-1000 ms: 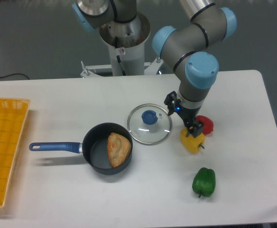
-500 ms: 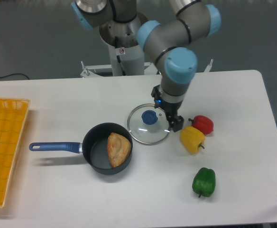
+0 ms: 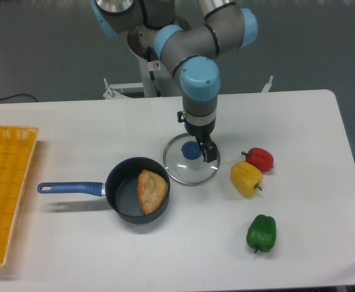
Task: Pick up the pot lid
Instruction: 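Move the gripper over the glass lid's blue knob and lower it, then close the gripper around the blue knob of the glass lid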
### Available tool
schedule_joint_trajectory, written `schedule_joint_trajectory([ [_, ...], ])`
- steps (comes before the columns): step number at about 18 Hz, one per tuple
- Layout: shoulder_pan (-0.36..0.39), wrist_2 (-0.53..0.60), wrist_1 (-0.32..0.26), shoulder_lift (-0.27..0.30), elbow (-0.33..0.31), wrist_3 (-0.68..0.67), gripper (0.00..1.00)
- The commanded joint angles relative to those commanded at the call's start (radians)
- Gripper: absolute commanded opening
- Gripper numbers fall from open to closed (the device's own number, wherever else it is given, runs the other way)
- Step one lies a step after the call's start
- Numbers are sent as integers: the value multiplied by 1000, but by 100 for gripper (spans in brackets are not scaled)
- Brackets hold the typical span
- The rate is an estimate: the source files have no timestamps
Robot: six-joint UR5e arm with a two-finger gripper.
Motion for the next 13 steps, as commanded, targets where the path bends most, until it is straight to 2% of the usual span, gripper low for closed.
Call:
schedule_joint_trajectory([
  [4,-2,3,40,-8,-28,-5,100],
  [13,-6,-3,40,-43,-34,5,100],
])
